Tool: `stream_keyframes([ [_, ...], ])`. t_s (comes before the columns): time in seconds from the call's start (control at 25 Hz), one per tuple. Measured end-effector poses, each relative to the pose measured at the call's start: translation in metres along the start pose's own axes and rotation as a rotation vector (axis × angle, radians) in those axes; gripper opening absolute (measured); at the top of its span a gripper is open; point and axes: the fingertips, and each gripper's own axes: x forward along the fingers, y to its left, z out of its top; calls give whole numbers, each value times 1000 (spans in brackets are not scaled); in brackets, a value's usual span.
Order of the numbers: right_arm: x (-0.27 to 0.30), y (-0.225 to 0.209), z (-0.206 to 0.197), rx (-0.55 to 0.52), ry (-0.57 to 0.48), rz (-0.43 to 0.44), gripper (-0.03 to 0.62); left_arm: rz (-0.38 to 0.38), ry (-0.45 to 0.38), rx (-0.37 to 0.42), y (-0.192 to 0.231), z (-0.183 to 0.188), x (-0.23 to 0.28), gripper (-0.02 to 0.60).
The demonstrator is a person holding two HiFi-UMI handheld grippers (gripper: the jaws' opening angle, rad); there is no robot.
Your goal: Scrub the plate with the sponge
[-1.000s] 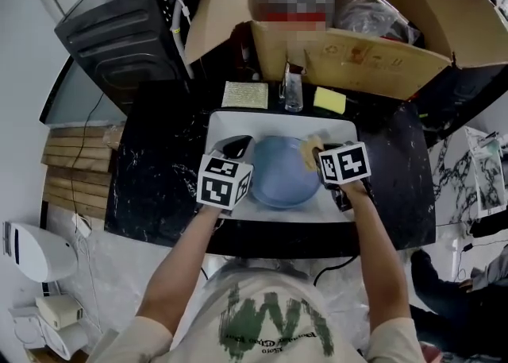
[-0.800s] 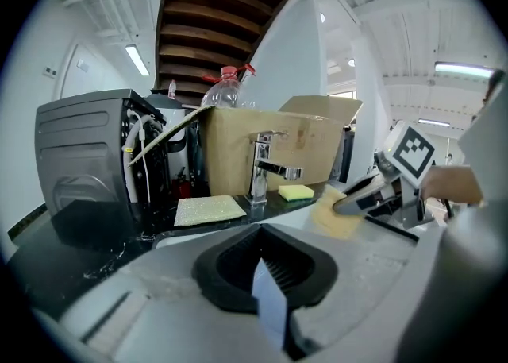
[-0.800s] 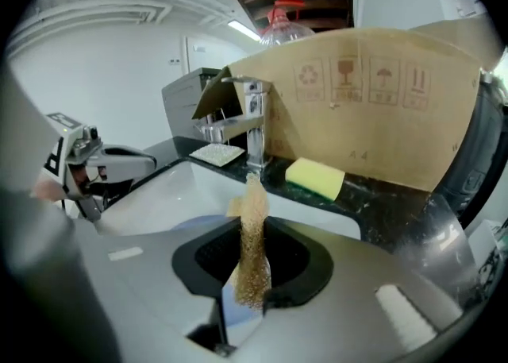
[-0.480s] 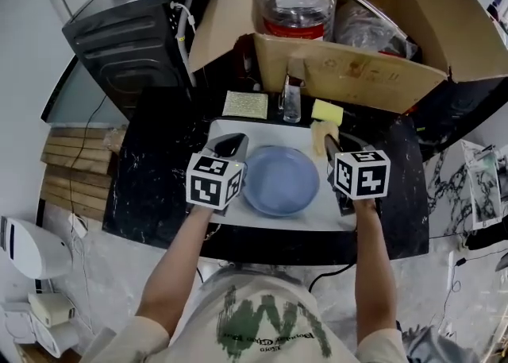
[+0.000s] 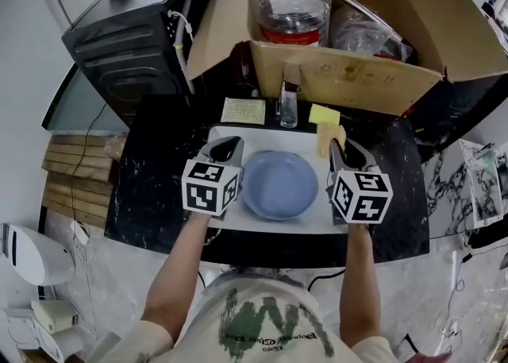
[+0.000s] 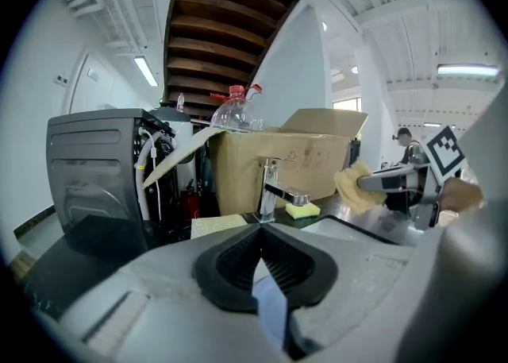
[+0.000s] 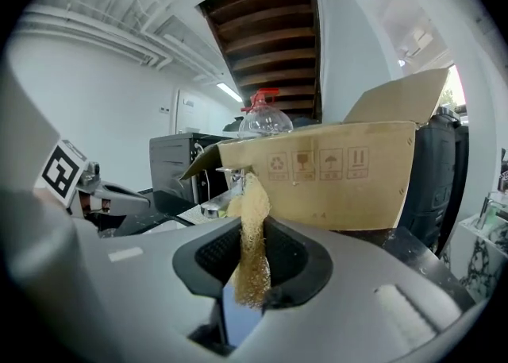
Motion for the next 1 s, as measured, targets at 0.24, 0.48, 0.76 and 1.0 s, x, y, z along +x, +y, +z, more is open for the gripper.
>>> stream_keyframes([
  [0.24, -8, 0, 7, -23, -44, -16, 66, 14, -5, -13, 7, 1, -4, 2],
  [0.48, -9, 3, 7, -27, -42, -13, 66, 25, -14, -25, 12, 4, -8, 2],
  [0.76, -11, 5, 7, -29, -41, -11, 66, 24, -12, -28, 11, 1, -10, 2],
  [1.0, -12, 8, 3, -28, -39, -8, 67, 25, -14, -30, 12, -1, -12, 0],
])
